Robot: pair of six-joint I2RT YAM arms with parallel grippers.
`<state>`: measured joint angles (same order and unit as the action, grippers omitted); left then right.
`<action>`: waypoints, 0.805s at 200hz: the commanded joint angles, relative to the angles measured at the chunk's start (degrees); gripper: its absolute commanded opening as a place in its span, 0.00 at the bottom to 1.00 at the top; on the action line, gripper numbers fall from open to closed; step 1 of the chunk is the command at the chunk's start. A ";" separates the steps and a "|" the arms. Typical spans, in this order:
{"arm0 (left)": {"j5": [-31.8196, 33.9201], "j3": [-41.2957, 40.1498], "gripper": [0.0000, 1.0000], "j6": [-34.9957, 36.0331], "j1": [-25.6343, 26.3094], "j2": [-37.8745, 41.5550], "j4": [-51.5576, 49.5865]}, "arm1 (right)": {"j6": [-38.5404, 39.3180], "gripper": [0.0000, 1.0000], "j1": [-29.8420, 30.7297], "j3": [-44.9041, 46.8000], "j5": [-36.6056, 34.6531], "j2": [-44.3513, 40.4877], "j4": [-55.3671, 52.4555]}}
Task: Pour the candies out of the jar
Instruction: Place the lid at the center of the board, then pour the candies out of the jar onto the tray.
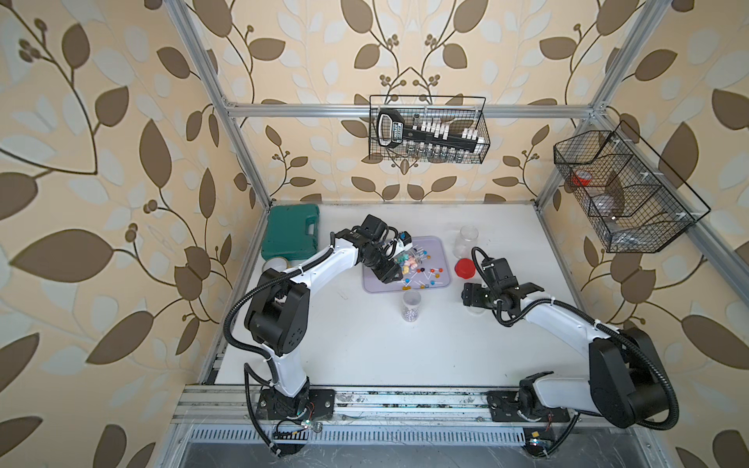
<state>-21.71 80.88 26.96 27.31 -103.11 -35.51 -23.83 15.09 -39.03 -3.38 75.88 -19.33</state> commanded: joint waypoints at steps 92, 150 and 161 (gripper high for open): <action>20.22 21.56 0.55 -2.16 2.05 -12.16 -24.54 | 2.67 0.89 -5.60 -0.96 10.62 -2.49 2.99; 35.24 40.50 0.57 -7.00 6.32 -22.97 -44.81 | 2.69 0.89 -5.99 -0.74 12.92 -2.36 3.69; 36.60 43.11 0.57 -7.87 6.77 -24.64 -47.73 | 2.73 0.89 -6.04 -0.70 13.04 -2.38 3.85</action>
<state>7.03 116.86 22.22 32.82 -125.75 -71.20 -21.58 9.30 -39.03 8.03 73.80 -16.23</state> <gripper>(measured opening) 0.609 0.893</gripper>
